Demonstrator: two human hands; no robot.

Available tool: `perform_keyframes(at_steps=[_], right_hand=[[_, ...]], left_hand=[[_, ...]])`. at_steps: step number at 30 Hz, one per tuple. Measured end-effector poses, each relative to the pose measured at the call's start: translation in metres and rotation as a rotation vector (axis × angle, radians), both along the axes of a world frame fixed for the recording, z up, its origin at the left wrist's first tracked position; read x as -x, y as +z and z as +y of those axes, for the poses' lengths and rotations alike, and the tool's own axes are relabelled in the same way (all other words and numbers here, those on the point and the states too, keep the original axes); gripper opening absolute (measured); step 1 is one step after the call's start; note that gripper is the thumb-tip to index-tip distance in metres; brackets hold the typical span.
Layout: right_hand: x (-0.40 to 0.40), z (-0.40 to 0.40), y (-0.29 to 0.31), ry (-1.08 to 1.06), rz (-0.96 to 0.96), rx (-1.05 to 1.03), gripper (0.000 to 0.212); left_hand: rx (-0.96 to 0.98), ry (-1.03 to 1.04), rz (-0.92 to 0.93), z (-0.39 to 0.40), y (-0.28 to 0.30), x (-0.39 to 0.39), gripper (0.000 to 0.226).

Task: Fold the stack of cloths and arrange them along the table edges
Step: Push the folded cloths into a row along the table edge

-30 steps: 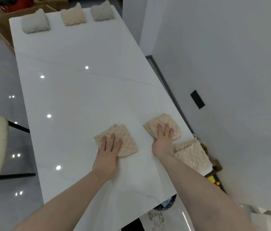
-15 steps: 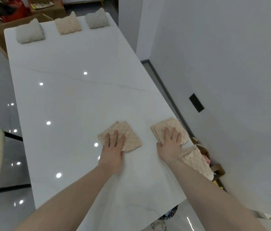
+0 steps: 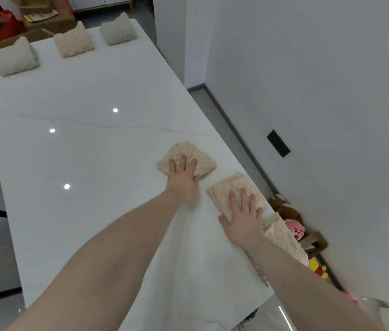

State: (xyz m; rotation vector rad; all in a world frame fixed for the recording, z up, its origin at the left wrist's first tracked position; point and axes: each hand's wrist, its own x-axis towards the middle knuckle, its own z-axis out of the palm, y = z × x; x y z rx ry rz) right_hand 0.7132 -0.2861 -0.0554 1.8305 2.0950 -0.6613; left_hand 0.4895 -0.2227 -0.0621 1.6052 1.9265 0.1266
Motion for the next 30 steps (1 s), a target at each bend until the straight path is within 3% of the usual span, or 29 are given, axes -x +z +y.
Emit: perform_keyframes(at_steps=[5,11,14,20,26,30], right_hand=[[-0.001,0.001,-0.005,0.008,0.013,0.015,0.082],[-0.005,0.000,-0.007,0.040,-0.007,0.008,0.083],[-0.008,-0.002,-0.011,0.038,0.031,-0.038,0.083],[-0.028,-0.052,-0.003,-0.145,0.241,-0.301,0.085],[-0.059,-0.122,-0.015,-0.317,0.136,-0.279,0.085],[-0.065,-0.125,-0.030,-0.329,0.085,-0.275,0.082]], left_hand=[[-0.020,-0.082,-0.031,0.029,-0.011,-0.017,0.070],[-0.090,-0.204,-0.060,0.044,0.005,-0.052,0.060],[-0.035,-0.219,-0.070,0.042,0.012,-0.060,0.059],[-0.164,-0.294,0.058,-0.018,0.025,-0.050,0.064],[-0.313,-0.670,0.138,-0.090,0.003,-0.053,0.067],[-0.281,-0.698,0.109,-0.085,-0.010,-0.073,0.066]])
